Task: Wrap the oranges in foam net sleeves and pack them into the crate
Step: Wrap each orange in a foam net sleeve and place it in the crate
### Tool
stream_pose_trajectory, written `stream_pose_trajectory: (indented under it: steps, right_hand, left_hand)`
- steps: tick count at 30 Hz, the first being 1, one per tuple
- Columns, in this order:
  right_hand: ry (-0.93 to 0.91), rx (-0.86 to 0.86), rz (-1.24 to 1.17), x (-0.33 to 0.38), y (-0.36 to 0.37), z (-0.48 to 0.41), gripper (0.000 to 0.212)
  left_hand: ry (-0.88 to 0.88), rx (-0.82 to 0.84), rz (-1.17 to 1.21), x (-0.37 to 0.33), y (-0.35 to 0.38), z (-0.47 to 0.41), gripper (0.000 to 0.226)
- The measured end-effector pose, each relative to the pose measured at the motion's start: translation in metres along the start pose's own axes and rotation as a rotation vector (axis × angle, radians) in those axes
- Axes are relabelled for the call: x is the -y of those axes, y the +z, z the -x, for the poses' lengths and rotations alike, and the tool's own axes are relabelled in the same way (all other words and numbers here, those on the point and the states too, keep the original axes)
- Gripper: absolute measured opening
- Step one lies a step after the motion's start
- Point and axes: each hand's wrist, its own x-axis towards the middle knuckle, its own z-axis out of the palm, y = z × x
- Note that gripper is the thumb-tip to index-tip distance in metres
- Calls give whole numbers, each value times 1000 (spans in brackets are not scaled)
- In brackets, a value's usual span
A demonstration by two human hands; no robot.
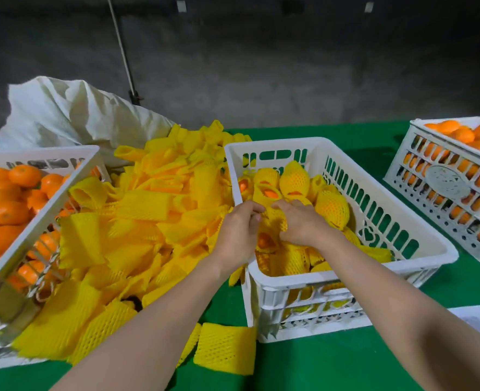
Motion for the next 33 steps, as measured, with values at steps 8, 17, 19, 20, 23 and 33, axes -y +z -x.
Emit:
stream_pose_trajectory:
  steps: [8, 17, 19, 20, 23, 33]
  right_hand:
    - [-310, -536, -235, 45, -16, 34, 37]
    - [-675, -192, -361, 189, 36, 60, 27]
    - [-678, -17, -275, 215, 65, 54, 34]
    - [-671, 39, -252, 229, 79, 53, 39]
    - [-581, 104, -203, 275, 113, 48, 52]
    - [-360, -15, -681, 312, 112, 13, 6]
  left_hand:
    - [-168, 81, 367, 1, -54, 12, 23]
    - [-338, -228, 361, 53, -193, 31, 16]
    - [-364, -303, 357, 67, -221, 42, 16]
    - [-374, -329, 349, 73, -232, 48, 16]
    - [-398, -360, 317, 87, -258, 65, 16]
    - [-393, -127, 197, 124, -310, 92, 27]
